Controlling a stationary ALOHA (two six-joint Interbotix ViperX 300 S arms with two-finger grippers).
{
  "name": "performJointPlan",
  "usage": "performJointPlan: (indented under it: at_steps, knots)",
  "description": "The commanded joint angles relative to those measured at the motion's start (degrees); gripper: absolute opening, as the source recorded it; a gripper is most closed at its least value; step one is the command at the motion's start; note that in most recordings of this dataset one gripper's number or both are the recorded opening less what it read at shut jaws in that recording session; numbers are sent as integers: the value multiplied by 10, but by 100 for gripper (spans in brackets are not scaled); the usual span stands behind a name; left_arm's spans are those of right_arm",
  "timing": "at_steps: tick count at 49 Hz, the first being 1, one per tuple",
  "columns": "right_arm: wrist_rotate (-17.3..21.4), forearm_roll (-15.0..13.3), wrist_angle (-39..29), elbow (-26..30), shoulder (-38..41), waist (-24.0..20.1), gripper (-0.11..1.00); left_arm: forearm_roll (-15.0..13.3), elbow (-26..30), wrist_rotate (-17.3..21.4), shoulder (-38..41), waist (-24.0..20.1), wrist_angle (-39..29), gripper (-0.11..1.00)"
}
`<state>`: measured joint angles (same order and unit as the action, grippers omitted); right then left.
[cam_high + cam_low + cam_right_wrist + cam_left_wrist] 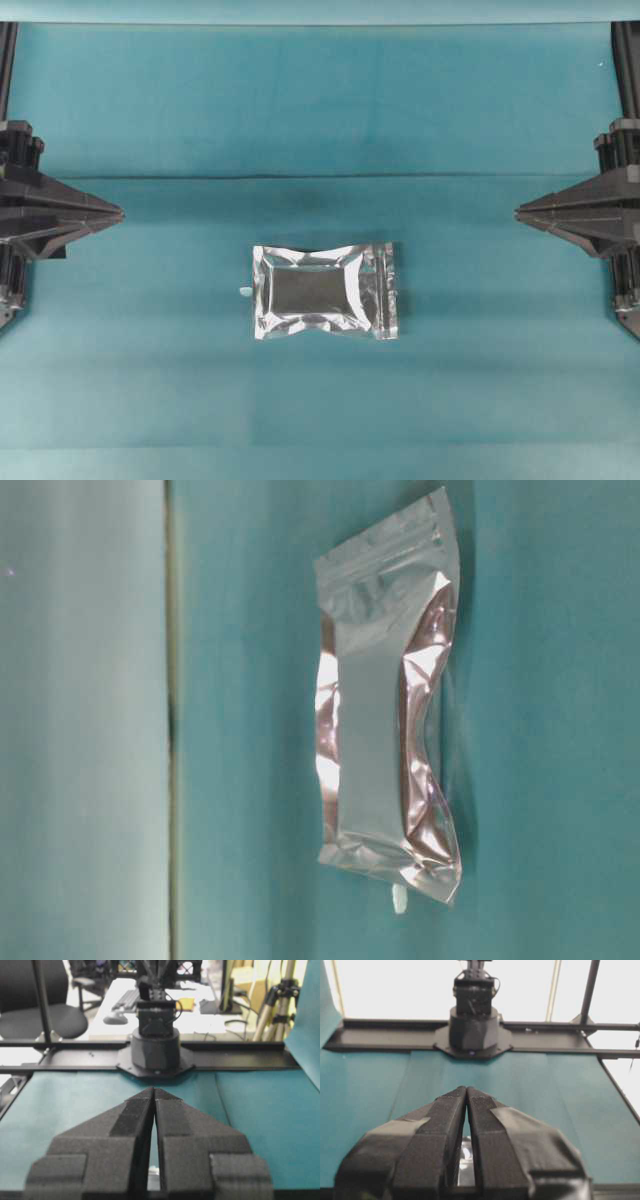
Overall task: Hand over the silver zip bag and make it stand upright.
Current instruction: 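Move the right gripper toward the right edge of the silver zip bag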
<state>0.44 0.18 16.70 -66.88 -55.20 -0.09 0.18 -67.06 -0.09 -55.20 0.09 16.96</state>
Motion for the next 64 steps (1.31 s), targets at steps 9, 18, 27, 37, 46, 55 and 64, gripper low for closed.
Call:
performJointPlan:
  at_steps: [9, 18, 27, 37, 46, 55, 64]
  knots:
    - [83, 114, -39, 14, 16, -30, 3, 9, 43, -4, 46, 41, 0, 1]
    - [179, 171, -107, 22, 57, -30, 0, 9, 68, -3, 87, 40, -4, 1]
    - [320, 238, -138, 27, 127, -25, 0, 10, 90, -1, 113, 40, -32, 1]
    - [408, 243, -140, 37, 201, -25, 3, 10, 98, -1, 119, 40, -46, 1]
    - [471, 249, -145, 43, 248, -25, 15, 10, 98, -1, 120, 40, -47, 1]
    - [490, 249, -138, 45, 309, -25, 56, 9, 98, -1, 120, 33, -49, 1]
    - [487, 248, -121, 69, 388, -26, 97, 10, 98, -2, 120, 29, -50, 1]
